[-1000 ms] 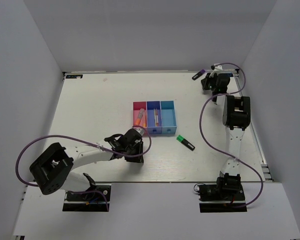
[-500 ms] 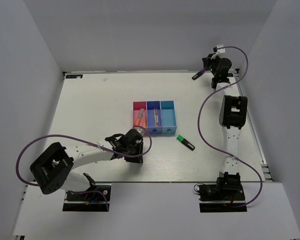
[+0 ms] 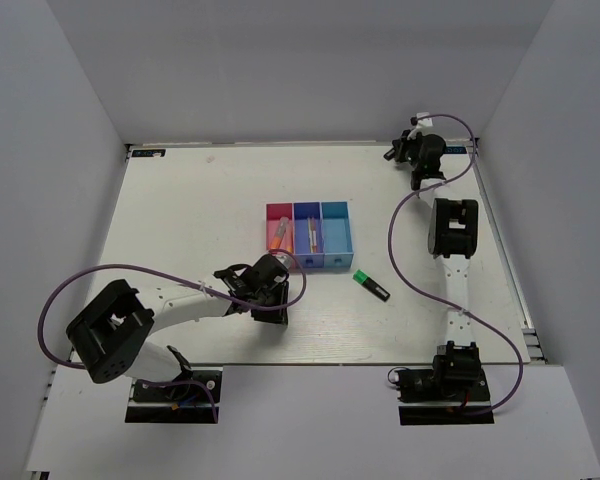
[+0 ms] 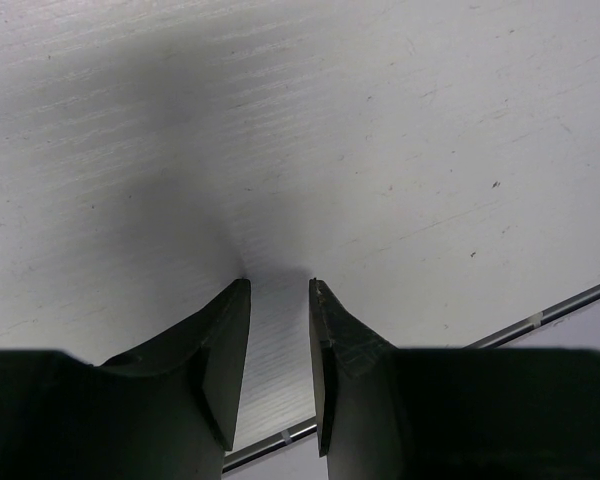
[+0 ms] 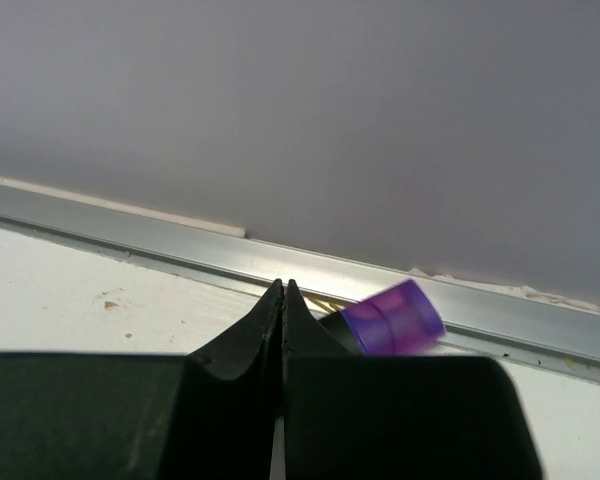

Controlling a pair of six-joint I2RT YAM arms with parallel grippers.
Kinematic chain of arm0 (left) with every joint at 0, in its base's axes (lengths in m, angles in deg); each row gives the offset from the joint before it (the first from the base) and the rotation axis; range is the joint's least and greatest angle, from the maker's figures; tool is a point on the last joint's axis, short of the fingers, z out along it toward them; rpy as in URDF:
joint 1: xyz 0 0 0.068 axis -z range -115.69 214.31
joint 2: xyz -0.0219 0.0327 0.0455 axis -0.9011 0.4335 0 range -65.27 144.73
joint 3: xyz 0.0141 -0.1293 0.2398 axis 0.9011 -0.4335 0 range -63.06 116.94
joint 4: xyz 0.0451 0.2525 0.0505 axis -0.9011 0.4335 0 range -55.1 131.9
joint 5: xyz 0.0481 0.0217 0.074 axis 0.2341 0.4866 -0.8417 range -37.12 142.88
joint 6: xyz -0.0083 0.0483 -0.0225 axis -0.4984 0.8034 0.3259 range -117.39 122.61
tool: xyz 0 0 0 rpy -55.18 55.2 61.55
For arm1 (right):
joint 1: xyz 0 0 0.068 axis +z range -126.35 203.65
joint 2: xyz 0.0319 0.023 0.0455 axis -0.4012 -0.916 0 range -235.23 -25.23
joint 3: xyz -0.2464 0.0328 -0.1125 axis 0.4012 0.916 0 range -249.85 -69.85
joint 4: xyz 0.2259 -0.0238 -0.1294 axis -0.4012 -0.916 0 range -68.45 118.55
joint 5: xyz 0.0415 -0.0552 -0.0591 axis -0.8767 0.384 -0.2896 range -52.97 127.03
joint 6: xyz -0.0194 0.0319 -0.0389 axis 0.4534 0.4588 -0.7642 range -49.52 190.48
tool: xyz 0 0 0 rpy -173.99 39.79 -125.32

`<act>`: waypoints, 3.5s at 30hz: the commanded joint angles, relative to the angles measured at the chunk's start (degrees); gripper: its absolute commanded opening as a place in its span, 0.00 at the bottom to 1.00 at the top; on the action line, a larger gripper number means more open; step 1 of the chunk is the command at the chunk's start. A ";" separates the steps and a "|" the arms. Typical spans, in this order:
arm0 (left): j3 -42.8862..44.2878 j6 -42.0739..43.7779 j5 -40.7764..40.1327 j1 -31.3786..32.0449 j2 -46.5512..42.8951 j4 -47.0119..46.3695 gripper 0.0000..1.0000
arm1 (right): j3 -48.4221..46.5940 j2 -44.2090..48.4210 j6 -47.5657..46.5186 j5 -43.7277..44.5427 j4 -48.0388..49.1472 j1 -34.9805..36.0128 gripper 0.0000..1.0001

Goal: Sort the stationery into containers
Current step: Move the pen to the corner of the board, then pick up the pen from the corner of the board.

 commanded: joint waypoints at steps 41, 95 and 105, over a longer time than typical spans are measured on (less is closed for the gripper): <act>-4.86 -2.81 -0.70 0.34 -6.81 -0.23 0.41 | 19.27 14.40 -10.79 0.16 0.44 -1.05 0.00; -6.27 -5.71 -9.49 10.54 -12.52 4.25 0.41 | 9.27 22.86 -6.30 9.83 -51.25 -0.35 0.58; -5.74 -5.53 -9.58 10.62 -12.17 4.87 0.41 | 8.13 19.26 -6.22 13.17 -48.08 0.53 0.56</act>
